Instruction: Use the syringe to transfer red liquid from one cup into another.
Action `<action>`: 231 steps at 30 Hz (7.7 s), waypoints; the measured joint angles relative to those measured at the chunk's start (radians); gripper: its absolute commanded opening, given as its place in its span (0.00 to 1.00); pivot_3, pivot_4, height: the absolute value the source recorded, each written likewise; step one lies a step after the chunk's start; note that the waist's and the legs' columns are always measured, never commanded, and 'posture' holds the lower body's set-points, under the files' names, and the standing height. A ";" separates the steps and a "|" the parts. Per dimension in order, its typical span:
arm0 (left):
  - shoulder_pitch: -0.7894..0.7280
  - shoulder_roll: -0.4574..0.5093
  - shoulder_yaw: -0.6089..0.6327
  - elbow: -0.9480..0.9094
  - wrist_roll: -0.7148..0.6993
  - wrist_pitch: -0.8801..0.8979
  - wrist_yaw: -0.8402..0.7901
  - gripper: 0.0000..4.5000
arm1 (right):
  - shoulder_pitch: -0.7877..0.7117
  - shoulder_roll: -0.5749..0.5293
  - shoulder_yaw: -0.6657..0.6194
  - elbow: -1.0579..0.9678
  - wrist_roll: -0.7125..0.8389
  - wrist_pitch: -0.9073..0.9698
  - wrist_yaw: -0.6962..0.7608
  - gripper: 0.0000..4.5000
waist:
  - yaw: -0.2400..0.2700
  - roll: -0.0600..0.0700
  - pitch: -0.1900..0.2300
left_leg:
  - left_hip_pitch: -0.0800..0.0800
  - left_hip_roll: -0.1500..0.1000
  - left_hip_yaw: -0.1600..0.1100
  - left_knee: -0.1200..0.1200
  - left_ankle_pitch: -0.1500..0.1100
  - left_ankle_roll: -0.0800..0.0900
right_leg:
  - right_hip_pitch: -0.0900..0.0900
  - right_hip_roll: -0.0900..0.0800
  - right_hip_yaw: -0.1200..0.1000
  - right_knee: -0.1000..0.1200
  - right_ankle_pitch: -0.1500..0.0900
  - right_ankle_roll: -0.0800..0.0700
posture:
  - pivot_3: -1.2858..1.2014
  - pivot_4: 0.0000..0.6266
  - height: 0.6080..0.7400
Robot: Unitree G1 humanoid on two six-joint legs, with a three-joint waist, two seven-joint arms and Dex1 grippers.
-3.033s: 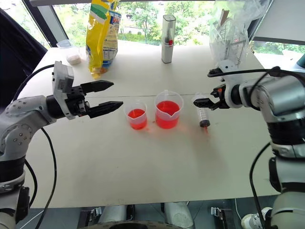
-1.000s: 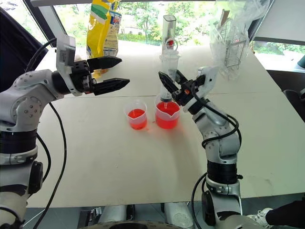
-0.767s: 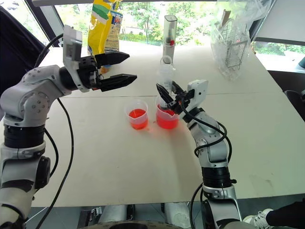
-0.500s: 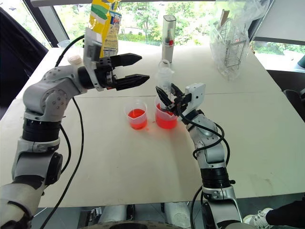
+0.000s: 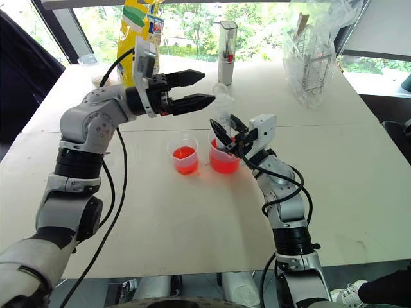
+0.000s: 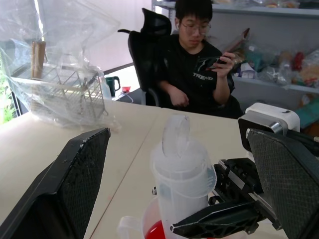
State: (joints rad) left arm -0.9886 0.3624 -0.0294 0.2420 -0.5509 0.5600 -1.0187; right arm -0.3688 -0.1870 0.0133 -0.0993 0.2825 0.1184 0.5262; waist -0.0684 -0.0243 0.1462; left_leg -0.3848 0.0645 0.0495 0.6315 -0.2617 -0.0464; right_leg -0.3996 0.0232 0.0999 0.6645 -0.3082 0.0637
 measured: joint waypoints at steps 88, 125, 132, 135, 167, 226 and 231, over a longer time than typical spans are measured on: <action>0.100 0.314 0.214 -0.057 0.046 0.001 0.047 0.91 | -0.243 -0.057 0.006 -0.105 0.108 0.140 0.044 0.30 | -0.001 0.001 0.001 | 0.008 0.002 0.002 -0.003 0.000 0.000 | 0.005 -0.001 0.003 0.000 0.000 0.000 | 0.52 0.24 1.00; 0.147 0.240 0.187 -0.321 -0.221 0.222 0.171 0.62 | -0.183 0.093 0.146 0.155 0.033 -0.037 0.179 0.30 | -0.002 0.000 0.001 | 0.009 0.001 0.001 -0.003 0.000 0.000 | 0.006 -0.001 0.003 0.000 0.000 0.000 | 0.52 0.24 1.00; 0.144 0.232 0.178 -0.324 -0.231 0.218 0.150 0.01 | -0.183 0.094 0.146 0.155 0.023 -0.037 0.167 0.30 | -0.002 0.000 0.001 | 0.009 0.001 0.002 -0.003 0.000 0.000 | 0.006 -0.001 0.003 -0.001 0.000 0.000 | 0.52 0.24 1.00; 0.146 0.233 0.175 -0.329 -0.226 0.216 0.146 0.01 | -0.183 0.094 0.146 0.155 0.018 -0.037 0.168 0.30 | -0.002 0.000 0.001 | 0.009 0.001 0.002 -0.003 0.000 0.000 | 0.006 -0.001 0.003 -0.001 0.000 0.000 | 0.52 0.24 1.00; 0.284 0.260 0.131 -0.392 -0.126 0.058 0.130 0.01 | -0.258 0.091 0.154 0.153 0.047 0.139 0.166 0.30 | -0.002 0.000 0.001 | 0.009 0.001 0.002 -0.003 0.000 0.000 | 0.006 -0.002 0.003 -0.001 0.000 0.000 | 0.52 0.24 1.00; 0.527 0.314 0.201 -0.581 -0.156 0.154 0.217 1.00 | -0.583 -0.391 -0.011 0.539 0.075 1.275 -0.151 0.75 | -0.001 -0.002 0.002 | -0.004 0.001 0.004 -0.013 0.000 0.000 | -0.006 -0.002 0.005 -0.013 0.000 0.000 | 0.52 0.24 1.00; 0.535 0.314 0.201 -0.593 -0.159 0.156 0.220 1.00 | -0.565 -0.406 -0.003 0.494 0.073 1.270 -0.116 0.99 | -0.001 -0.002 0.002 | -0.004 0.001 0.004 -0.014 0.000 0.000 | -0.006 -0.002 0.005 -0.012 0.000 0.000 | 0.52 0.24 1.00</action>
State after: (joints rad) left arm -0.4536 0.6761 0.1715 -0.3509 -0.7099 0.7165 -0.7984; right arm -0.9336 -0.5932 0.0103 0.3947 0.3559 1.3886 0.4100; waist -0.0695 -0.0263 0.1483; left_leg -0.3887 0.0654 0.0539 0.6178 -0.2618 -0.0463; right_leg -0.4059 0.0215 0.1047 0.6521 -0.3082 0.0636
